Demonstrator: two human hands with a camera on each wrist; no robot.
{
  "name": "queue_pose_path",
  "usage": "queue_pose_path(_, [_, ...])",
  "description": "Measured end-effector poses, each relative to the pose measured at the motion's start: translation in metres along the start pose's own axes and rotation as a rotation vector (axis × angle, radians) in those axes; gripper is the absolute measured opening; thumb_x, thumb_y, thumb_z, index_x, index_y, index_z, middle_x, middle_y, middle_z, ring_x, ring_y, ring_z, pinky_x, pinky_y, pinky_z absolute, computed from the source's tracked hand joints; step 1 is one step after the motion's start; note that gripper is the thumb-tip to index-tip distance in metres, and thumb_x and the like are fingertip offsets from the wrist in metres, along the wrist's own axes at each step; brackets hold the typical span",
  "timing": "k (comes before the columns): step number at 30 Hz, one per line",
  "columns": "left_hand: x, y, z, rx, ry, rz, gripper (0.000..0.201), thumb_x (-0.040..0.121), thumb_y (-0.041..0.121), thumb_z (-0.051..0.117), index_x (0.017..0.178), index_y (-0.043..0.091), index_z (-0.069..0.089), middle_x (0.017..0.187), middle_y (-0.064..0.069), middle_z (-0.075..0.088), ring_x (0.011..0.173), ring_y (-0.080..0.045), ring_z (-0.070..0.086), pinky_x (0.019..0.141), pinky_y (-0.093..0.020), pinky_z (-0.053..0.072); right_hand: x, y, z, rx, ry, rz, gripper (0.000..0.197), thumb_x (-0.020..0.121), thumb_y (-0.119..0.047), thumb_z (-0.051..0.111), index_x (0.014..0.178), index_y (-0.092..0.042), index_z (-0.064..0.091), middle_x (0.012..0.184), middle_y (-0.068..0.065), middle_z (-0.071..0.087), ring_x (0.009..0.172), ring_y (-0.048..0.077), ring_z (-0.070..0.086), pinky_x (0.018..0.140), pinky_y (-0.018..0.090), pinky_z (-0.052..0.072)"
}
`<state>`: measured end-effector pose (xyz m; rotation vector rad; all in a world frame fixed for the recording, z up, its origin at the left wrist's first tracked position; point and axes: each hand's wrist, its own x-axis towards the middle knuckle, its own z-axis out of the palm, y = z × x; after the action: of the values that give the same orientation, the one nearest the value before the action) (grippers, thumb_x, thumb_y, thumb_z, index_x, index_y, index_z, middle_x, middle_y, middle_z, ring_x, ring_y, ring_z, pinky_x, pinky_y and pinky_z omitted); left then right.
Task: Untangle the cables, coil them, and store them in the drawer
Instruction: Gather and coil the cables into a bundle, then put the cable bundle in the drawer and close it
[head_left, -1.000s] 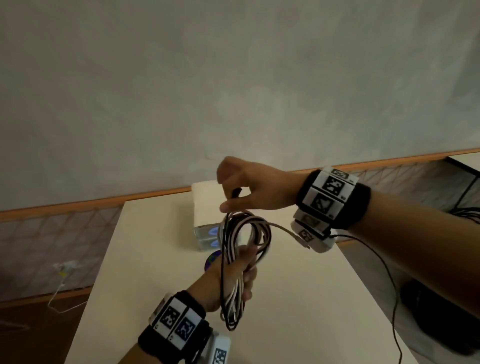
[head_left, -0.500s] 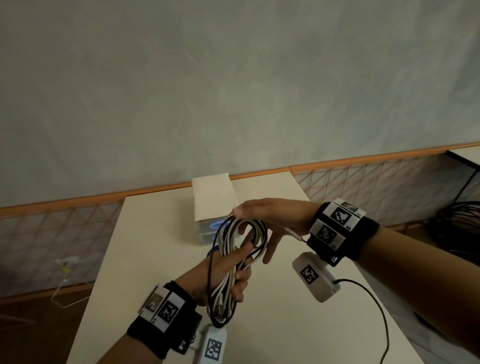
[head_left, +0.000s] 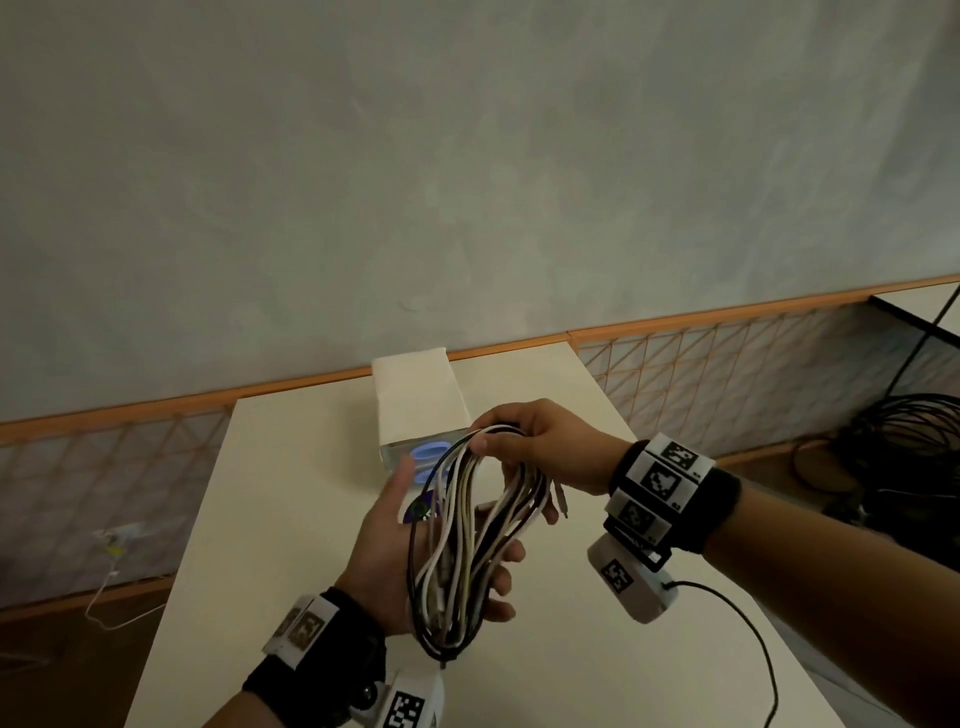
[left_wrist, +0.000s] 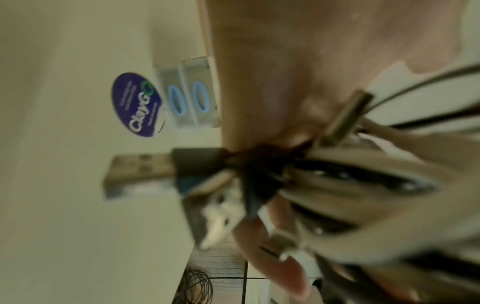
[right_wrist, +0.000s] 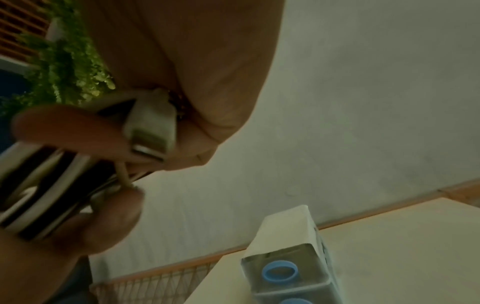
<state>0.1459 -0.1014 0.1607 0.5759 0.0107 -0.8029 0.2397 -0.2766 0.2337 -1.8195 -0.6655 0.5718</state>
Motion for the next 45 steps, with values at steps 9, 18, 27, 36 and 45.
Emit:
queue_pose_path(9, [0.007, 0.011, 0.012, 0.217, 0.273, -0.275, 0.020, 0.083, 0.025, 0.062, 0.072, 0.010, 0.054, 0.049, 0.005, 0.043, 0.037, -0.007, 0.041, 0.040, -0.018, 0.034, 0.003, 0.025, 0.012, -0.638, 0.022, -0.110, 0.044, 0.096, -0.048, 0.039, 0.116, -0.017, 0.062, 0.104, 0.000, 0.058, 0.095, 0.013, 0.055, 0.089, 0.029, 0.045])
queue_pose_path(18, [0.004, 0.022, 0.019, 0.415, 0.202, -0.331, 0.022, 0.089, 0.022, 0.047, 0.068, 0.016, 0.045, 0.049, 0.010, 0.041, 0.038, -0.002, 0.038, 0.042, -0.015, 0.033, 0.005, 0.009, 0.019, -1.483, -0.382, -0.827, 0.102, 0.070, -0.077, 0.054, 0.142, -0.008, 0.038, 0.140, 0.010, 0.050, 0.136, 0.028, 0.038, 0.116, 0.049, 0.017])
queue_pose_path(27, [-0.009, 0.025, 0.018, 0.508, 0.095, -0.316, 0.015, 0.084, 0.010, 0.051, 0.070, 0.014, 0.046, 0.055, 0.007, 0.047, 0.044, -0.003, 0.046, 0.049, -0.016, 0.040, 0.007, -0.014, 0.036, -1.401, -0.429, -0.517, 0.033, 0.085, -0.028, 0.060, 0.114, -0.012, 0.057, 0.099, 0.005, 0.061, 0.076, 0.023, 0.059, 0.063, 0.029, 0.042])
queue_pose_path(36, [-0.026, 0.028, 0.001, 1.070, 0.399, -0.380, 0.020, 0.075, 0.020, 0.066, 0.092, 0.015, 0.058, 0.068, -0.002, 0.055, 0.054, -0.015, 0.055, 0.048, -0.023, 0.046, -0.006, 0.031, 0.037, -1.390, -0.316, -0.333, 0.040, 0.089, -0.022, 0.050, 0.127, -0.016, 0.039, 0.095, 0.009, 0.066, 0.073, 0.030, 0.060, 0.060, 0.034, 0.045])
queue_pose_path(45, [-0.030, 0.038, -0.021, 0.983, 0.427, -0.476, 0.022, 0.058, 0.006, 0.049, 0.079, 0.010, 0.054, 0.053, -0.002, 0.042, 0.037, -0.013, 0.033, 0.041, -0.015, 0.024, -0.027, 0.068, 0.094, -1.148, -0.006, -0.293, 0.042, 0.087, -0.052, 0.047, 0.108, -0.016, 0.048, 0.082, 0.004, 0.067, 0.065, 0.025, 0.063, 0.051, 0.029, 0.041])
